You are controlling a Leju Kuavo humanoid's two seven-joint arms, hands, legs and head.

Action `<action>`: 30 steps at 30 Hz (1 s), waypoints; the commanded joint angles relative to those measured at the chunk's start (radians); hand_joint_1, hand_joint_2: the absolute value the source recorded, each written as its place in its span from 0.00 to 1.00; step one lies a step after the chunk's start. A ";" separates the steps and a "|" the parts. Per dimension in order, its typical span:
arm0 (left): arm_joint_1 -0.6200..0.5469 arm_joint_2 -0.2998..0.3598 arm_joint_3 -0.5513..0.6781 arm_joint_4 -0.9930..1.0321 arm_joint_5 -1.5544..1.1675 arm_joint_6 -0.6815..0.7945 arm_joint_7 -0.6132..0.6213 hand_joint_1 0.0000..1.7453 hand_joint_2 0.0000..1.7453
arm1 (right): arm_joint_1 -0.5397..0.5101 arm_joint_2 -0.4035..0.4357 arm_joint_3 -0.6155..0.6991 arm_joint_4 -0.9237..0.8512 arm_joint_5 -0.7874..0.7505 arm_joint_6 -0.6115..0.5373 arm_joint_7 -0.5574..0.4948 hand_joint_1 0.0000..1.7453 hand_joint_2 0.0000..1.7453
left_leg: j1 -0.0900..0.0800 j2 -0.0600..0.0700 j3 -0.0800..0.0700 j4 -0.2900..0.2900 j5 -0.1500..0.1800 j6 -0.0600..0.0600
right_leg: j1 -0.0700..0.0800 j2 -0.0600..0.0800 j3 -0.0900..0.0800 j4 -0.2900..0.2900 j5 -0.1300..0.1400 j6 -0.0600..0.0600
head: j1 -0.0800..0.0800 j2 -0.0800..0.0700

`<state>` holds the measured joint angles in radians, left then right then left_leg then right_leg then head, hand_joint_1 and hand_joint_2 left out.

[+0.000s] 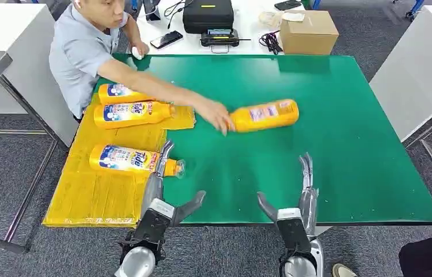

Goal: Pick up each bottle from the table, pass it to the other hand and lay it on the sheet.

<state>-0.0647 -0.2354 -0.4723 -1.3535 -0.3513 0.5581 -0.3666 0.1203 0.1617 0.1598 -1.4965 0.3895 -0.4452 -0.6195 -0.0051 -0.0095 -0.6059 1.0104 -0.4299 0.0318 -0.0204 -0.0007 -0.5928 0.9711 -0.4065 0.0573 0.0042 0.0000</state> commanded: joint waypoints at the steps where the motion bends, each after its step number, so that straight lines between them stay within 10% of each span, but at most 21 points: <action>1: 0.030 0.021 -0.017 -0.009 0.249 -0.088 -0.012 0.00 1.00 | -0.016 -0.018 0.067 0.056 0.215 -0.238 0.108 0.00 1.00 | 0.001 0.002 0.003 -0.001 -0.001 -0.001 | 0.001 0.001 0.003 -0.001 -0.001 -0.002 | 0.000 0.000; 7: 0.070 0.049 -0.027 -0.056 0.318 -0.143 -0.071 0.00 1.00 | -0.069 -0.192 0.074 0.173 0.658 -0.246 0.370 0.00 1.00 | 0.001 0.002 0.005 -0.002 -0.001 -0.001 | 0.001 0.001 0.005 -0.004 0.000 -0.001 | 0.000 0.000; 30: 0.063 0.035 -0.028 -0.020 0.236 -0.172 0.093 0.00 1.00 | -0.167 -0.261 0.069 0.393 0.780 -0.108 0.507 0.00 1.00 | 0.000 0.001 0.004 -0.001 -0.001 -0.001 | 0.001 0.001 0.004 -0.002 0.000 -0.002 | 0.000 0.000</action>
<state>0.0236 -0.2209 -0.4906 -1.4271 -0.1194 0.3861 -0.2796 0.0006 -0.0828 0.2052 -1.2096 1.1696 -0.5627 -0.1144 -0.0054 -0.0095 -0.6064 1.0104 -0.4300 0.0321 -0.0207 -0.0007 -0.5929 0.9709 -0.4064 0.0576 0.0038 0.0000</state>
